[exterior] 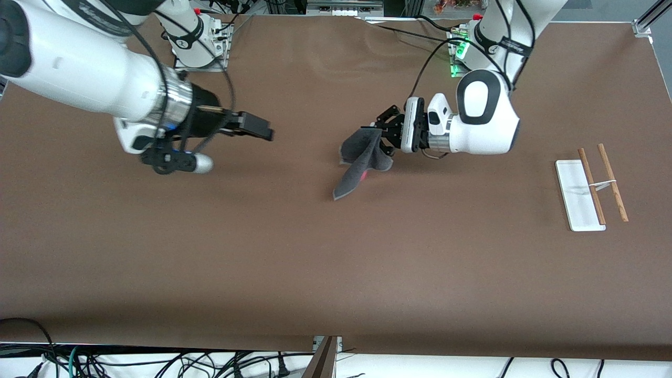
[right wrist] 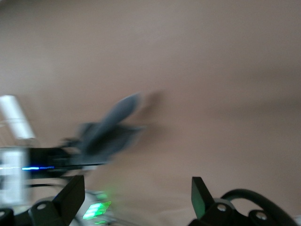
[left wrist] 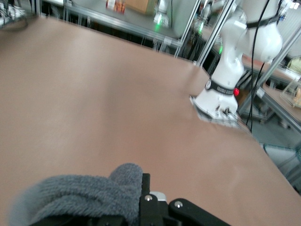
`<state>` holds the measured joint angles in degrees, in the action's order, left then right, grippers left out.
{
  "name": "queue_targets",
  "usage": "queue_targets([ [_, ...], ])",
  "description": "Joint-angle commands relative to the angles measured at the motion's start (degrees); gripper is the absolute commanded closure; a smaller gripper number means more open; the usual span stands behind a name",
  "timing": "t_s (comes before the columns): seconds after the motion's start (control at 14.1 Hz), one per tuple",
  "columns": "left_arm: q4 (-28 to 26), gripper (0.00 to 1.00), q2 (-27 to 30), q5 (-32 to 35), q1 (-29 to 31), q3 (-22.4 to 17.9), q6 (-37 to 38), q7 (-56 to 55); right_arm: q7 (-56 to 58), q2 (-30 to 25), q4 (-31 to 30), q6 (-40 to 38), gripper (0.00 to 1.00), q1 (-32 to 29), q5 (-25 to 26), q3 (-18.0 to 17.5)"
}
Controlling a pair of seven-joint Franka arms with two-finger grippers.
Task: Pass towel and hang on rack
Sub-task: 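Carry the towel with the left gripper over the white rack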
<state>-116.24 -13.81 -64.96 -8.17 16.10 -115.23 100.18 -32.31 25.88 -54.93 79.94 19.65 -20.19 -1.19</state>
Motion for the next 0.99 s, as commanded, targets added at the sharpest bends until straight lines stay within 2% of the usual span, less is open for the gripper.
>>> queue_targets([
  [0.0,8.8,1.00,0.2,13.1,2.7,0.0,8.8,-11.7,16.6,-9.4,-11.9,-0.4,0.00,-3.1,10.9,0.5],
  [0.07,12.1,1.00,0.0,18.2,4.2,0.0,13.3,-16.0,22.0,-12.1,-15.4,0.0,0.00,-5.0,14.0,0.5],
  [0.14,14.7,1.00,-0.1,22.6,5.3,0.1,17.3,-19.2,25.9,-14.1,-18.5,0.1,0.00,-6.7,14.9,0.5],
  [0.35,20.0,1.00,-2.1,29.9,12.3,0.0,28.4,-20.2,27.8,-19.2,-26.6,1.2,0.00,-10.8,15.4,0.6],
  [0.5,27.5,1.00,-7.7,35.7,17.7,0.0,36.6,-20.0,29.4,-22.7,-32.1,5.6,0.00,-12.2,18.2,0.5],
  [0.64,34.9,1.00,-13.5,41.1,22.1,0.0,43.4,-19.8,32.7,-23.9,-34.0,6.9,0.00,-12.2,21.9,0.6],
  [0.92,41.2,1.00,-18.1,51.2,30.5,-0.4,51.8,-19.7,32.0,-23.4,-33.3,7.0,0.00,-12.1,21.9,0.7],
])
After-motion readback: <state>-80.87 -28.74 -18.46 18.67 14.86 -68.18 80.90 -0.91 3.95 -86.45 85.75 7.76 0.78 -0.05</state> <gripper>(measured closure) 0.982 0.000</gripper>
